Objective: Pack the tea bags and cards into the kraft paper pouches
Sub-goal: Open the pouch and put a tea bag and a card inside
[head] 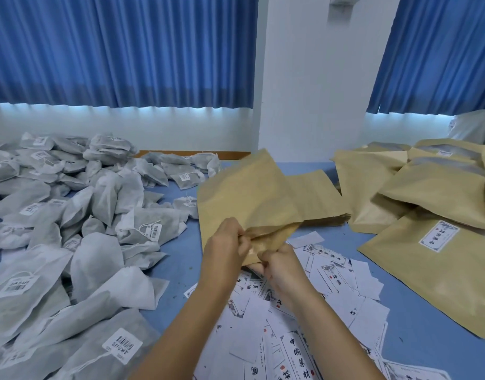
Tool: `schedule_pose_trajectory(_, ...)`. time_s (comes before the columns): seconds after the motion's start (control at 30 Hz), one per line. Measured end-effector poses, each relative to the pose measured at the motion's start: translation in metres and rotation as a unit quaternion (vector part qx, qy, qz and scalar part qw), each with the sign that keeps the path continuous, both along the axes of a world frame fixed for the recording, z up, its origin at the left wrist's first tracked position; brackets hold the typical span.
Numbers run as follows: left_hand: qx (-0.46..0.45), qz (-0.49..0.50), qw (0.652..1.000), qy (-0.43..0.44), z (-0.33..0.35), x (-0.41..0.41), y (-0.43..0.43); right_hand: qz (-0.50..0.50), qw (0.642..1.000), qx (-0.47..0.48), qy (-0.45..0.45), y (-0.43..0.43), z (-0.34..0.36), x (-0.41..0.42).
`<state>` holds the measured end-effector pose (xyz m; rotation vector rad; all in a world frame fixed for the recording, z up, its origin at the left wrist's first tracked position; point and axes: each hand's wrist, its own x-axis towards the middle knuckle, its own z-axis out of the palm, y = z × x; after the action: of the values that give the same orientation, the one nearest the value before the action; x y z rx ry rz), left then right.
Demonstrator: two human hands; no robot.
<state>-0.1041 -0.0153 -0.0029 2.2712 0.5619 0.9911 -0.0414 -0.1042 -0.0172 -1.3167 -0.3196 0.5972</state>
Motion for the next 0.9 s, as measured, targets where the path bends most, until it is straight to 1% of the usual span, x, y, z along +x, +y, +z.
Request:
schedule_pose_trajectory(0.03,0.031,-0.013,0.999,0.020,0.000,-0.001,-0.002,0.001,1.000,0.008,-0.009,0.000,0.002,0.000)
schedule_pose_trajectory(0.07,0.086,-0.015,0.995,0.053,0.001,-0.001,-0.004,0.001,1.000,0.022,-0.018,-0.001,0.004,0.000)
schedule_pose_trajectory(0.13,0.210,0.019,0.970,0.123,0.000,0.002,-0.006,-0.021,0.998,0.051,-0.006,-0.003,0.007,0.003)
schedule_pose_trajectory(0.17,0.236,0.024,0.962,0.138,-0.002,0.004,-0.005,-0.037,0.998,0.059,0.013,-0.004,0.007,0.006)
schedule_pose_trajectory(0.23,0.227,-0.001,0.965,0.135,-0.004,0.004,-0.004,-0.065,0.994,0.067,0.060,-0.006,0.004,0.012)
schedule_pose_trajectory(0.3,0.207,-0.051,0.973,0.088,0.000,0.000,-0.004,-0.079,0.993,0.060,0.062,-0.006,0.001,0.015)
schedule_pose_trajectory(0.37,0.224,-0.047,0.973,0.002,0.002,-0.003,-0.003,-0.093,0.995,0.032,0.031,-0.008,-0.002,0.017)
schedule_pose_trajectory(0.43,0.206,-0.027,0.972,-0.114,0.003,-0.006,0.005,-0.113,0.992,-0.045,-0.042,-0.015,-0.005,0.023)
schedule_pose_trajectory(0.5,0.188,-0.019,0.960,-0.207,0.005,-0.010,0.017,-0.147,0.971,-0.130,-0.138,-0.022,-0.006,0.032)
schedule_pose_trajectory(0.53,0.178,-0.018,0.956,-0.231,0.006,-0.012,0.021,-0.156,0.962,-0.148,-0.169,-0.025,-0.005,0.034)
schedule_pose_trajectory(0.57,0.160,-0.021,0.957,-0.242,0.007,-0.013,0.023,-0.153,0.961,-0.149,-0.176,-0.025,-0.004,0.035)
schedule_pose_trajectory(0.6,0.134,-0.025,0.960,-0.244,0.009,-0.013,0.024,-0.139,0.967,-0.137,-0.162,-0.024,-0.002,0.035)
schedule_pose_trajectory(0.63,0.100,-0.036,0.966,-0.235,0.013,-0.014,0.024,-0.123,0.976,-0.119,-0.133,-0.023,-0.001,0.034)
schedule_pose_trajectory(0.7,0.035,-0.098,0.978,-0.182,0.022,-0.017,0.029,-0.111,0.989,-0.076,-0.067,-0.022,0.001,0.032)
schedule_pose_trajectory(0.77,-0.003,-0.179,0.980,-0.091,0.032,-0.026,0.037,-0.129,0.991,-0.035,-0.026,-0.024,0.004,0.031)
schedule_pose_trajectory(0.8,0.001,-0.167,0.986,-0.032,0.035,-0.029,0.044,-0.141,0.990,-0.013,-0.005,-0.026,0.005,0.032)
schedule_pose_trajectory(0.83,0.025,-0.094,0.995,0.034,0.034,-0.031,0.054,-0.152,0.988,0.008,0.017,-0.027,0.006,0.032)
schedule_pose_trajectory(0.87,0.050,0.032,0.992,0.113,0.031,-0.034,0.065,-0.160,0.986,0.027,0.036,-0.028,0.007,0.032)
schedule_pose_trajectory(0.9,0.058,0.175,0.964,0.191,0.029,-0.040,0.074,-0.166,0.984,0.043,0.053,-0.029,0.008,0.032)
